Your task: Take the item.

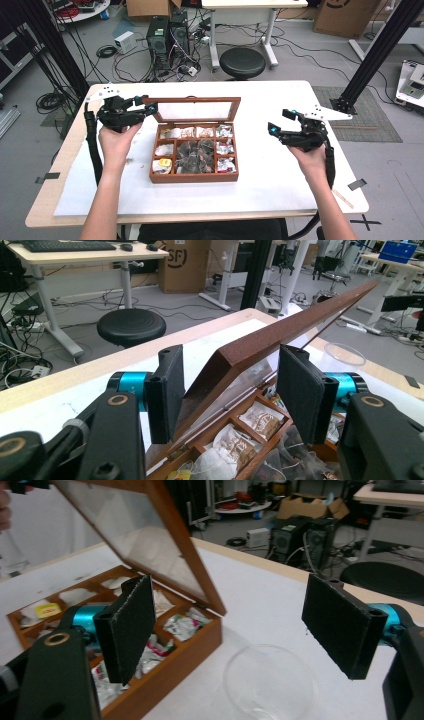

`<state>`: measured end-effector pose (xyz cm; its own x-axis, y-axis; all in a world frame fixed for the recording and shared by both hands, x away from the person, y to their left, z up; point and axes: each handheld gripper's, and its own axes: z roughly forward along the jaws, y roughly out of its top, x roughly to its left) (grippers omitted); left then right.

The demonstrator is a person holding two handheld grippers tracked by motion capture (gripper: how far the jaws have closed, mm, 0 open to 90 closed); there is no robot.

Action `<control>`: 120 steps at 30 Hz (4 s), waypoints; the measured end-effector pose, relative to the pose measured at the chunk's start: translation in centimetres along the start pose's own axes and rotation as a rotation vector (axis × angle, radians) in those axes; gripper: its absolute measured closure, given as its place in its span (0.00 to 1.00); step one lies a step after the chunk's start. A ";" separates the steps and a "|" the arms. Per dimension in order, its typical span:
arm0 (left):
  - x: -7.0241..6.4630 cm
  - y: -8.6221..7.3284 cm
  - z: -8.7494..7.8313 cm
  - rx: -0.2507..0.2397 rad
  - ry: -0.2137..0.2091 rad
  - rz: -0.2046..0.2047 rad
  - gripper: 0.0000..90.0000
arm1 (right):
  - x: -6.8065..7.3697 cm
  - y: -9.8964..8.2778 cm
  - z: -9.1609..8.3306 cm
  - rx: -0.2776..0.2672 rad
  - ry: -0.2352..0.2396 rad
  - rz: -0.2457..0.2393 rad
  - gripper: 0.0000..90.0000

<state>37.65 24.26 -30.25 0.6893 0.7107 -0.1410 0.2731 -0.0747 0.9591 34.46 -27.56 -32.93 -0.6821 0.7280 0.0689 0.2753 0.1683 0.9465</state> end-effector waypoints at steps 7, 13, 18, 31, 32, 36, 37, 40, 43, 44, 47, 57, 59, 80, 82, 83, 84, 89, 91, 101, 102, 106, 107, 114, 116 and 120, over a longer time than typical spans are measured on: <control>0.0 0.0 0.0 -0.001 -0.002 -0.003 0.50 | 2.1 -0.1 1.9 0.017 0.100 -0.005 0.24; 0.1 0.0 0.0 0.001 -0.005 -0.002 0.50 | 3.6 -0.3 3.2 0.042 0.143 -0.022 0.24; 0.1 0.0 0.0 0.004 -0.004 0.000 0.50 | 5.2 -0.6 4.7 0.071 0.186 -0.048 0.28; 0.1 -0.1 0.1 0.002 -0.006 -0.005 0.50 | 7.7 -1.4 8.3 0.145 0.265 -0.041 0.34; 0.1 -0.1 0.1 0.001 -0.006 -0.007 0.50 | 7.9 -1.5 8.6 0.148 0.275 -0.046 0.35; 0.1 -0.1 0.1 0.001 -0.007 -0.007 0.50 | 8.6 -1.8 9.8 0.173 0.291 -0.051 0.36; 0.1 -0.1 0.1 0.001 -0.008 -0.007 0.50 | 8.6 -1.8 9.8 0.173 0.291 -0.051 0.36; 0.2 -0.1 0.1 0.000 -0.008 -0.009 0.50 | 9.2 -2.0 10.7 0.196 0.304 -0.054 0.40; 0.2 -0.1 0.1 0.000 -0.010 -0.010 0.50 | 9.5 -2.0 11.2 0.207 0.316 -0.057 0.42; 0.2 -0.1 0.1 0.000 -0.011 -0.010 0.50 | 9.7 -2.1 11.6 0.214 0.326 -0.058 0.45; 0.2 -0.1 0.2 -0.001 -0.013 -0.010 0.50 | 10.1 -2.1 12.5 0.240 0.347 -0.058 0.49; 0.3 -0.1 0.2 -0.003 -0.016 -0.011 0.50 | 12.0 -2.0 15.2 0.321 0.384 -0.072 0.56; 0.3 -0.1 0.2 -0.002 -0.017 -0.012 0.50 | 12.1 -1.9 15.4 0.329 0.387 -0.077 0.56; 0.4 -0.1 0.2 -0.001 -0.022 -0.015 0.50 | 13.9 -2.0 18.2 0.517 0.395 -0.087 0.82; 0.4 -0.1 0.2 -0.001 -0.023 -0.012 0.50 | 14.0 -2.0 18.2 0.513 0.394 -0.103 0.89; 0.4 -0.1 0.2 -0.002 -0.023 -0.012 0.50 | 14.0 -2.0 18.1 0.508 0.398 -0.107 0.91; 0.4 -0.1 0.2 -0.001 -0.023 -0.012 0.50 | 14.1 -1.9 18.1 0.506 0.397 -0.111 0.94; 0.4 -0.1 0.2 -0.001 -0.023 -0.012 0.50 | 14.1 -1.8 17.7 0.487 0.402 -0.127 0.99; 0.4 -0.1 0.2 -0.001 -0.023 -0.015 0.50 | 14.1 -1.7 17.6 0.475 0.406 -0.129 1.00; 0.5 -0.1 0.2 -0.001 -0.024 -0.012 0.50 | 14.0 -1.1 16.4 0.422 0.404 -0.135 1.00; 0.5 -0.1 0.2 -0.001 -0.025 -0.012 0.50 | 14.0 -1.0 16.2 0.411 0.403 -0.134 1.00; 0.5 -0.1 0.2 -0.002 -0.026 -0.014 0.50 | 13.8 -0.8 15.8 0.399 0.402 -0.136 1.00; 0.5 -0.1 0.2 -0.002 -0.026 -0.015 0.50 | 13.8 -0.7 15.6 0.390 0.401 -0.138 1.00; 0.5 -0.1 0.2 -0.002 -0.026 -0.015 0.50 | 13.1 0.1 14.1 0.345 0.398 -0.130 1.00; 0.5 -0.1 0.3 -0.002 -0.025 -0.015 0.50 | 12.9 0.3 13.7 0.334 0.394 -0.130 1.00; 0.5 -0.1 0.2 -0.002 -0.024 -0.015 0.50 | 12.4 0.7 12.9 0.314 0.388 -0.129 1.00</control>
<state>38.13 24.44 -30.46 0.7012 0.6945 -0.1614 0.2824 -0.0627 0.9572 34.89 -9.88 -35.50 -0.9086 0.3983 0.1261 0.3220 0.4754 0.8187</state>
